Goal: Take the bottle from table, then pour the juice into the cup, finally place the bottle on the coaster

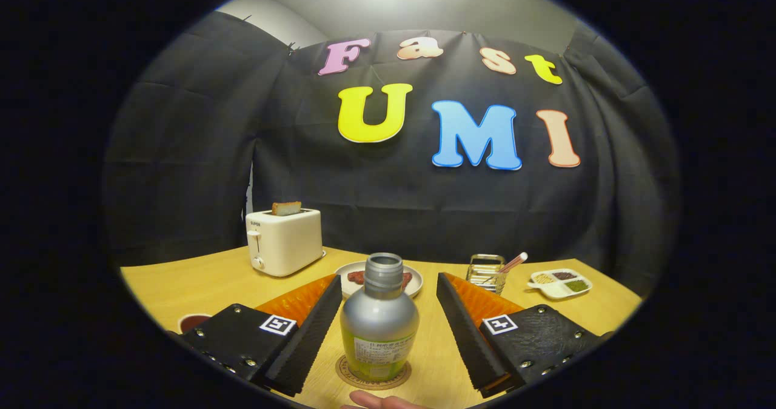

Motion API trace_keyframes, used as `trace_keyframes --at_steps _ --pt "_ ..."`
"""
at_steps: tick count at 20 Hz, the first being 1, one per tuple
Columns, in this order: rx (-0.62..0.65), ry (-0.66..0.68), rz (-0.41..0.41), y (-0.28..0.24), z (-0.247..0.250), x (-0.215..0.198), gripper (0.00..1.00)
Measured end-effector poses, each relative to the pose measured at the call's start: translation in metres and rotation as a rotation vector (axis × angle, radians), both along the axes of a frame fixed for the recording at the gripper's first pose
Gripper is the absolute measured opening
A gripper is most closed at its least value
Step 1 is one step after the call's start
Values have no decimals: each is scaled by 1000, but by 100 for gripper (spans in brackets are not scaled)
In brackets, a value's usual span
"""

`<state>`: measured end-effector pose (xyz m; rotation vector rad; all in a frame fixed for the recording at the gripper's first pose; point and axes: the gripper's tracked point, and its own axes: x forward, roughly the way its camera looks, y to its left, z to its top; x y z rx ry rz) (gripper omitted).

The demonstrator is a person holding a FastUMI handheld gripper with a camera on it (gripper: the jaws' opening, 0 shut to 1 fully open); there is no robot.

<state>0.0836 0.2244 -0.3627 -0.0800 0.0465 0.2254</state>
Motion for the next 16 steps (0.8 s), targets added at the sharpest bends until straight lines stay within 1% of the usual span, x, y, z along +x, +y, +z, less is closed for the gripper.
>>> trace_keyframes --at_steps 2,4,7,9,11,12,14,16 --pt "8 -44 -35 -23 57 -12 96" --pt "25 -65 -94 -53 113 -24 96" --pt "61 -88 -147 -88 189 -38 96" --pt "60 -124 -185 -108 235 -46 96" --pt "68 -134 -219 -123 265 -56 96" --pt "79 -130 -218 -125 281 -62 96" --pt "86 -120 -220 -129 297 -67 96" --pt "73 -134 -245 -141 307 -73 96"
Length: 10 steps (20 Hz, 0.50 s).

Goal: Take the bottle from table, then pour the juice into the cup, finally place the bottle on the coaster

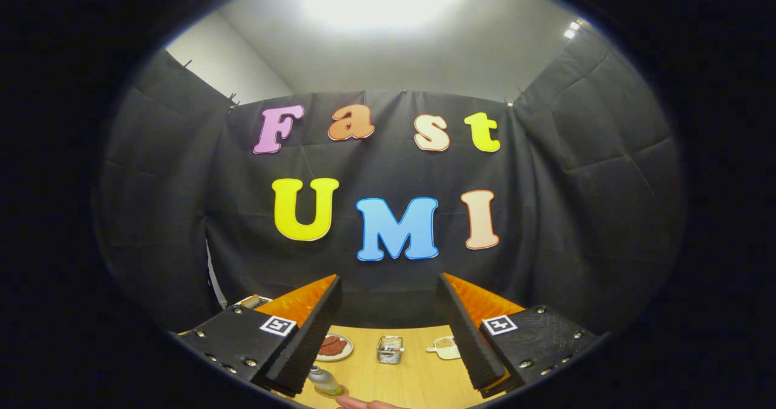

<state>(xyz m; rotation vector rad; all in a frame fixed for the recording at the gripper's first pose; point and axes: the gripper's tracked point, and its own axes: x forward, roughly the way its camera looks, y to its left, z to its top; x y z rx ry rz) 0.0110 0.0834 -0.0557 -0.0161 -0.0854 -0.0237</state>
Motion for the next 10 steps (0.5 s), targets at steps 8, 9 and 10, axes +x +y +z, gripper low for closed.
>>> trace_keyframes --at_steps 8,9,10 --pt "29 67 -13 -30 -21 3 96" --pt "30 73 -19 -37 -28 4 96" --pt "28 77 -21 -42 -34 5 96"
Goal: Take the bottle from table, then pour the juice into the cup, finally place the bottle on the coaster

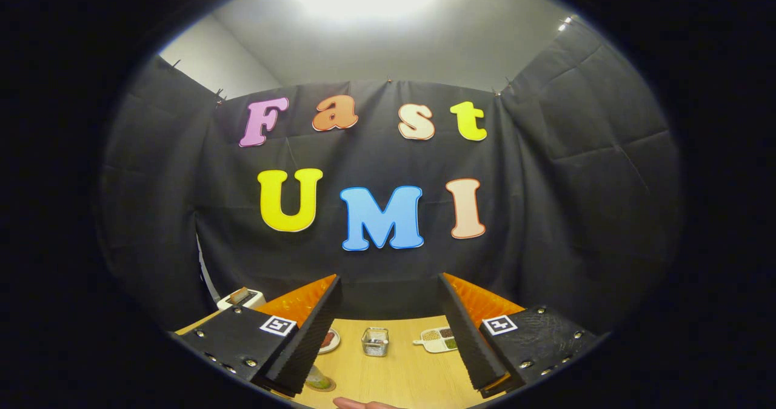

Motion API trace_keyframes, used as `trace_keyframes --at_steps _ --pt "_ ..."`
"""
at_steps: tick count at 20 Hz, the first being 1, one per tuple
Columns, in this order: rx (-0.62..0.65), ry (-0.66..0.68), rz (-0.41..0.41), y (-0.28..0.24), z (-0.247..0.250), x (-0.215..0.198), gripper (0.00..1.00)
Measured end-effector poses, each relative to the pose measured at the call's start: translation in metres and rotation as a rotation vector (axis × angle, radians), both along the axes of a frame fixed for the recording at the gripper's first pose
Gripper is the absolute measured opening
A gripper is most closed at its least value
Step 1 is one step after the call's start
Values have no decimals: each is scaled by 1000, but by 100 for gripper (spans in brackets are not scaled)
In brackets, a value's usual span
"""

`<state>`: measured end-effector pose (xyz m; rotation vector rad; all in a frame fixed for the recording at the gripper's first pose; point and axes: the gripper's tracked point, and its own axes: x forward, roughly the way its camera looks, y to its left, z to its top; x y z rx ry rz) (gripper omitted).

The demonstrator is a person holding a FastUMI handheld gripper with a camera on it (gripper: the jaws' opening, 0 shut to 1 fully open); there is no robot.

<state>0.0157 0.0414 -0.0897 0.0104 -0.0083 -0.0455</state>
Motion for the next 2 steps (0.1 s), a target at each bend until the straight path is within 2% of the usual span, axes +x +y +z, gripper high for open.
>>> trace_keyframes --at_steps 2 --pt "-14 2 -1 -12 -17 3 96"
